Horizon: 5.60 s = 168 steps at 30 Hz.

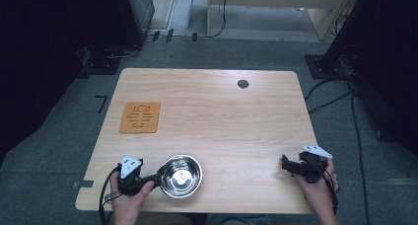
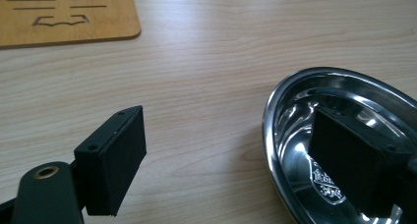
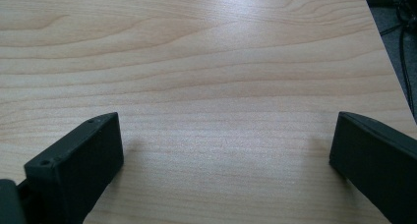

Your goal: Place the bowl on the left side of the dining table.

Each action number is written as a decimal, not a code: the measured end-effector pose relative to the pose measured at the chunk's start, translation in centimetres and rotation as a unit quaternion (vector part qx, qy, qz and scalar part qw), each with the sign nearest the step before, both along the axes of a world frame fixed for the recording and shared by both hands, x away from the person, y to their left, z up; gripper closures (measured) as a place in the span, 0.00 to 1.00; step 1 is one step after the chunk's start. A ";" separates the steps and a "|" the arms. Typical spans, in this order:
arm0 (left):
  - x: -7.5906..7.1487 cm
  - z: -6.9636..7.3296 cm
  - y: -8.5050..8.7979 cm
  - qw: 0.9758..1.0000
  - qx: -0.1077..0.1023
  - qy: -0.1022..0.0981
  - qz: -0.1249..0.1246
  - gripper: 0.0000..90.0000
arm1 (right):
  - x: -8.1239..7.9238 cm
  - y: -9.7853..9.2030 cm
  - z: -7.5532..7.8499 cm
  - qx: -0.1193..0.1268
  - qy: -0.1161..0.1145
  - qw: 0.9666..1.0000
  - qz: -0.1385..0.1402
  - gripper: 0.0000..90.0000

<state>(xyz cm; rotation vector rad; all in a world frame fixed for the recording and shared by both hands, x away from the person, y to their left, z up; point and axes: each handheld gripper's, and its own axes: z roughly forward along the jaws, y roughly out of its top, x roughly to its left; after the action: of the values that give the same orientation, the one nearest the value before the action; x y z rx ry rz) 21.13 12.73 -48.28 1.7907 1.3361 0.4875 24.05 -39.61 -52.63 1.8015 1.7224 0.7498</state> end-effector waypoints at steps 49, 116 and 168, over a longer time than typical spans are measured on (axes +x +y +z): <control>0.8 -1.8 -2.1 0.993 -0.001 0.085 -0.077 0.83 | 0.0 0.0 0.0 0.000 0.000 1.000 0.000 0.00; 5.1 2.1 5.8 0.985 -0.160 0.064 0.021 0.94 | 0.0 0.0 0.0 0.000 0.001 1.000 0.001 0.00; 13.1 1.4 8.4 0.976 -0.159 0.058 0.137 0.94 | 0.0 0.0 0.0 -0.001 0.001 1.000 0.001 0.00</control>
<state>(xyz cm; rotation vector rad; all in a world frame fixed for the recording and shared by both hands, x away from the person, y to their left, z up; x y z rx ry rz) 34.24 21.17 -46.91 1.3971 1.6532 0.2948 24.06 -39.65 -52.61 1.8001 1.7263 0.7482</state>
